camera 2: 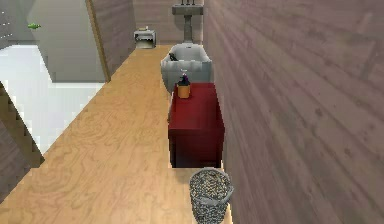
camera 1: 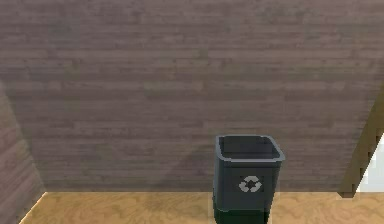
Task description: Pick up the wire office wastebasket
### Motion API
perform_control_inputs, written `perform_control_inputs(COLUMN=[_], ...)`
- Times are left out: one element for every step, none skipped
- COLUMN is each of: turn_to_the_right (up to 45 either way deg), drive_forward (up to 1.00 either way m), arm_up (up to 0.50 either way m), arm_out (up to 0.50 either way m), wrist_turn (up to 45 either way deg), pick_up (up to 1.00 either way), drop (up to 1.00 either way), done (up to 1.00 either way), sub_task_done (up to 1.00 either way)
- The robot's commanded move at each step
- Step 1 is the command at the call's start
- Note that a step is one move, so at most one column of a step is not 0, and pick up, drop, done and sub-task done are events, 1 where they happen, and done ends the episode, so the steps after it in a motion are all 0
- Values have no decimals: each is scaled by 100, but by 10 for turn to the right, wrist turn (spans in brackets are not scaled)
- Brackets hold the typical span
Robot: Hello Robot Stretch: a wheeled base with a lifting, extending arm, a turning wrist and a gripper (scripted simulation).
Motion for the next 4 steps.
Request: perform_control_inputs(turn_to_the_right=[0, 0, 0, 0], drive_forward=[0, 0, 0, 0], arm_up=[10, 0, 0, 0], arm_out=[0, 48, 0, 0], wrist_turn=[0, 0, 450, 450], pick_up=[0, 0, 0, 0], drop=[0, 0, 0, 0], done=[0, 0, 0, 0], sub_task_done=[0, 0, 0, 0])
